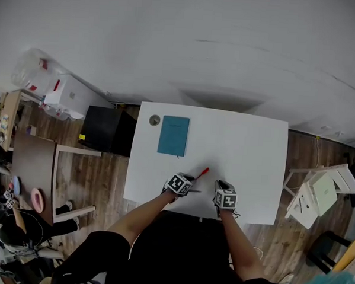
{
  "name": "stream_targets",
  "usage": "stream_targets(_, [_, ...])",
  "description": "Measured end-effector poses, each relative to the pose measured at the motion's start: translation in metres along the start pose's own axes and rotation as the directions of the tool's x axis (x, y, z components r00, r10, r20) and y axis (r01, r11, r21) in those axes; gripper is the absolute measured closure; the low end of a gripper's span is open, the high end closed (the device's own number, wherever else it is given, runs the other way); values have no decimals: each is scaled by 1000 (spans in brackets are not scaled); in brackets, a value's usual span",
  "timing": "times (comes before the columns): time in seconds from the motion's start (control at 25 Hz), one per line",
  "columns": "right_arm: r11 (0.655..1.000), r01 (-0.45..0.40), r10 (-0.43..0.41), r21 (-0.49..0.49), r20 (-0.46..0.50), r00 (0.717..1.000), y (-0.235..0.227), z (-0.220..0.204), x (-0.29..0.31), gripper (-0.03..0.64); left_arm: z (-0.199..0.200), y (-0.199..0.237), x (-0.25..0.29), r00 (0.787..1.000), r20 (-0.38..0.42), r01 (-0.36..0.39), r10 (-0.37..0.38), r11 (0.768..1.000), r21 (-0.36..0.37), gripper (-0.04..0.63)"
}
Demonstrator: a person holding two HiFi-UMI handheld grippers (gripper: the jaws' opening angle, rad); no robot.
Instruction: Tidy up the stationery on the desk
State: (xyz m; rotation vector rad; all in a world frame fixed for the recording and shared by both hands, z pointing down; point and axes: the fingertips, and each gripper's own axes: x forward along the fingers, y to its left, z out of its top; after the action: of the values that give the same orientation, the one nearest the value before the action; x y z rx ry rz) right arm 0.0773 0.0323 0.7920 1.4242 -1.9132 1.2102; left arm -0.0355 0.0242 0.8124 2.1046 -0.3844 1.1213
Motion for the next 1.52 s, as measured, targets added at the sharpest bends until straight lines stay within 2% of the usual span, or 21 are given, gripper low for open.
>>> stream_targets(0.12, [1000,4,-4,15,6,1000,-3,-7,-5,557,16,2,-2,998,65,-18,22,998,-56,546])
stream_targets(0.24, [1000,-1,0,24,11,1000,-1,-10,-6,557,34,18,-4,989,116,-73,90,987,-144,546])
stream_targets(0.36, [1000,-9,8,20,23,1000,4,-4,-4,557,52,41,-9,975,142,-131,170,959,-251,546])
stream_targets(0.48, [1000,-22,22,6,31,999,12,8,0,557,67,62,-13,961,152,-177,229,938,-298,546])
stream_targets(0.72, [999,-33,34,-5,57,998,20,46,10,557,95,102,-21,937,192,-189,292,885,-424,546])
stream_targets(0.88, [999,-48,49,-24,57,997,25,63,19,557,113,117,-19,926,199,-207,320,874,-441,546])
stream_targets(1.0, [999,-20,21,-28,65,998,17,66,17,557,129,129,-17,915,196,-233,354,857,-459,546])
stream_targets(1.2, [1000,17,-17,-1,42,999,2,50,10,557,137,150,-21,902,145,-277,406,804,-527,546])
stream_targets(1.32, [1000,11,-11,8,32,999,0,46,9,557,136,157,-21,903,132,-268,409,776,-571,546])
stream_targets(1.4, [1000,7,-8,18,36,999,0,47,7,557,138,158,-21,904,120,-276,411,773,-572,546])
stream_targets(1.52, [1000,-5,4,21,41,999,5,50,6,557,136,159,-23,901,95,-310,424,781,-542,546])
